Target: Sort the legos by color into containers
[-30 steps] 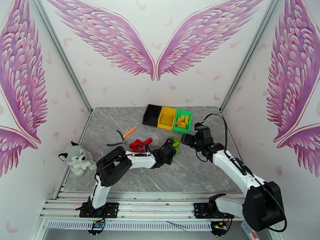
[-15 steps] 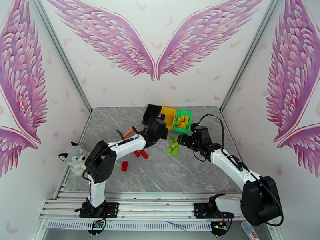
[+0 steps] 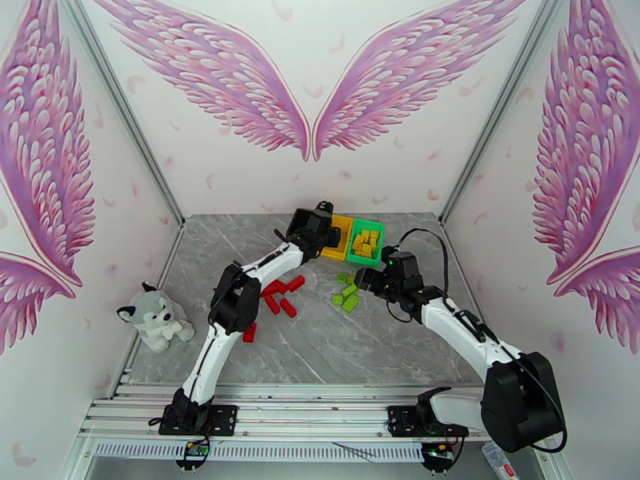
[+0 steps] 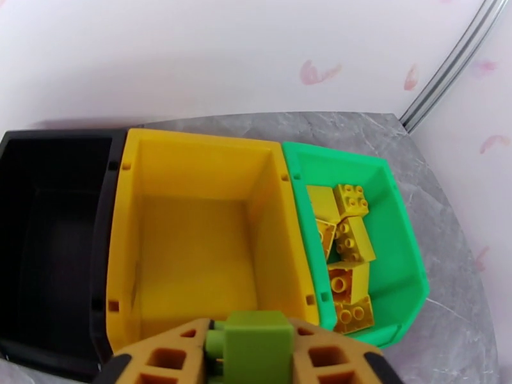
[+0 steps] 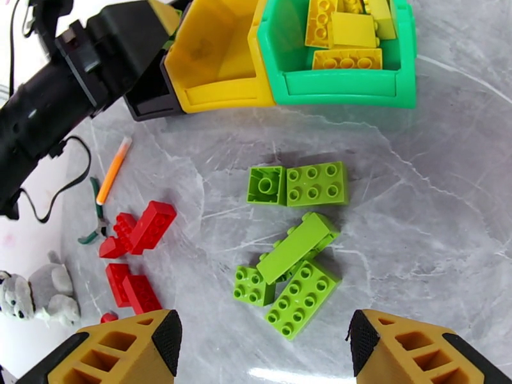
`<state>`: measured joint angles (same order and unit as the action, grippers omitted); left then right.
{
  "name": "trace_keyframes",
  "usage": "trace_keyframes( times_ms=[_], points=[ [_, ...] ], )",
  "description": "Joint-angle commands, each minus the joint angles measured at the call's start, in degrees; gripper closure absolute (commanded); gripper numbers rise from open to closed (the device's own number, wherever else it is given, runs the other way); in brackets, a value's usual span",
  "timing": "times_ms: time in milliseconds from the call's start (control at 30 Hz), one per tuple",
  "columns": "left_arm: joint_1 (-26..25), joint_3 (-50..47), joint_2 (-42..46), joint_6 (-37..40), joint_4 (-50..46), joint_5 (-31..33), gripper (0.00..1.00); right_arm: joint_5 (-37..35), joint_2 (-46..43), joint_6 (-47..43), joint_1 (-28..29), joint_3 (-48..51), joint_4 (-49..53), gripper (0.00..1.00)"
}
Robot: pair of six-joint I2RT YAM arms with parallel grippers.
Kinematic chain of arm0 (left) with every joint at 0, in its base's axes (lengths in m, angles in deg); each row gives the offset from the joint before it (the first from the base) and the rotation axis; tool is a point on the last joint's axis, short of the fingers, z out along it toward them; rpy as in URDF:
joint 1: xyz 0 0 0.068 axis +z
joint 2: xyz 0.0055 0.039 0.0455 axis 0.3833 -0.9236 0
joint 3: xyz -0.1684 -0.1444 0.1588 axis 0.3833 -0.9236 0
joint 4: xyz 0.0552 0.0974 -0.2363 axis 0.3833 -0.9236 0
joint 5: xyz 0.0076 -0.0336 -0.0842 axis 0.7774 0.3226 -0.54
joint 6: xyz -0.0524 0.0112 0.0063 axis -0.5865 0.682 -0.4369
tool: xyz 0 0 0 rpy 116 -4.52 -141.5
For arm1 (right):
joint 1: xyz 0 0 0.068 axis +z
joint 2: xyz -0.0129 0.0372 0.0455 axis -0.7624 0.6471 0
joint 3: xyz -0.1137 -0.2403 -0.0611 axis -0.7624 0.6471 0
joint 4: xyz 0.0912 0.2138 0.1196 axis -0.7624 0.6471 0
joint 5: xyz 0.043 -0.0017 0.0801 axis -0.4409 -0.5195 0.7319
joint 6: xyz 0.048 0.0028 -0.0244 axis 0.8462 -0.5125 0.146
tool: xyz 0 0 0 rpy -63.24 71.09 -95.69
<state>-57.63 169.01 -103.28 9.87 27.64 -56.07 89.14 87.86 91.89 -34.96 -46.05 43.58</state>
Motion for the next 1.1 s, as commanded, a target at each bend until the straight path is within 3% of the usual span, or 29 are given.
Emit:
trace_keyframes(
  times_ms=[0, 67, 167, 467, 667, 867, 1067],
  points=[
    [0.4, 5.3, -1.2, 1.1, -3.1, -2.7, 0.43, -1.5, -0.3, 0.1, 0.4, 0.2, -0.2, 0.23],
    [0.1, 4.8, -0.3, 1.5, -3.2, -2.8, 0.32, -1.5, 0.2, 0.1, 0.4, 0.0, -0.1, 0.22],
    [-0.5, -0.2, 3.6, 1.7, -1.0, -2.6, 0.26, -1.4, 0.3, 0.1, 0.4, 0.0, -0.1, 0.21],
    [-4.5, -33.4, 23.2, 2.0, 13.7, 2.7, 0.23, -1.0, 1.0, 0.5, 0.4, 0.5, -0.7, 0.19],
    [-6.8, -51.7, 33.2, 1.7, 17.7, 4.7, 0.23, -0.1, 2.6, 1.1, 0.3, 0.5, -1.4, 0.2],
    [-9.9, -62.8, 37.2, 3.5, 21.1, 1.5, 0.24, 0.2, 3.7, 1.7, 0.3, 0.5, -1.7, 0.17],
    [-13.7, -66.4, 35.6, 5.3, 23.5, 0.4, 0.26, 1.2, 5.7, 2.4, 0.2, 0.3, -2.3, 0.16]
  ],
)
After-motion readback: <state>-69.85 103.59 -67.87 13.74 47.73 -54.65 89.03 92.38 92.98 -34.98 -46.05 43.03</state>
